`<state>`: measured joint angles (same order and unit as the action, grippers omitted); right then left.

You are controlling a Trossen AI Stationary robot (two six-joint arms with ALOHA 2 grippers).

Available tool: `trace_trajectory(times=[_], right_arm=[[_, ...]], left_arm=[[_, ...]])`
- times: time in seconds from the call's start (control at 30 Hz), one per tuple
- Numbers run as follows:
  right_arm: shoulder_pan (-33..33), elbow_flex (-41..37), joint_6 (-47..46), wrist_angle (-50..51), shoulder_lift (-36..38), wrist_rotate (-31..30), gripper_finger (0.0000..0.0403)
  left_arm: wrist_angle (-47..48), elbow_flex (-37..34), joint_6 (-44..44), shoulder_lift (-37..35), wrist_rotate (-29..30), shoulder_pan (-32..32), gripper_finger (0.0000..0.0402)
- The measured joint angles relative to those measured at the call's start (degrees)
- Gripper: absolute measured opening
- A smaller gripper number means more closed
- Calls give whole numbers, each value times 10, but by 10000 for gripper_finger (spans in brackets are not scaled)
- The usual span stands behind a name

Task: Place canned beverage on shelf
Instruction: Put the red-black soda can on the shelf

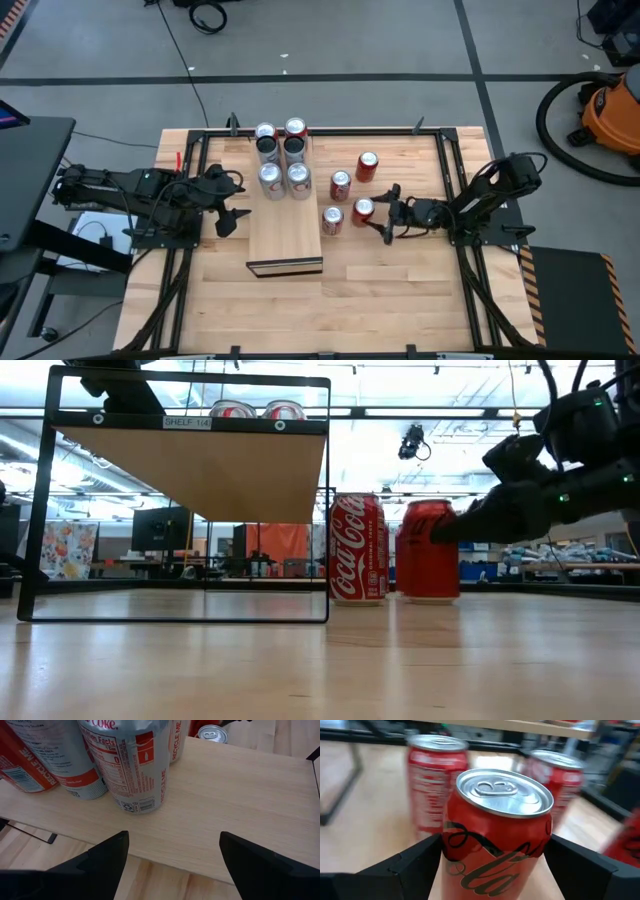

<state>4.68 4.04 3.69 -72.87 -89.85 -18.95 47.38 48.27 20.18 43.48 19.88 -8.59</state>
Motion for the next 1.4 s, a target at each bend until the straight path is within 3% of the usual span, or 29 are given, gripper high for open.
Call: trace_trajectory(times=[0.33,0.53,1.1,1.23,1.4], right_arm=[[-43,14,-9,3,5,218,348],[-37,26,-2,21,5,253,348],[1,31,-35,113,11,190,367],[46,32,-39,150,28,96,358],[110,32,-35,179,48,-63,349]], left_arm=[[0,0,0,0,0,0,322],[0,0,0,0,0,0,322],[0,0,4,0,0,0,322],[0,0,5,0,0,0,322],[0,0,8,0,0,0,322]])
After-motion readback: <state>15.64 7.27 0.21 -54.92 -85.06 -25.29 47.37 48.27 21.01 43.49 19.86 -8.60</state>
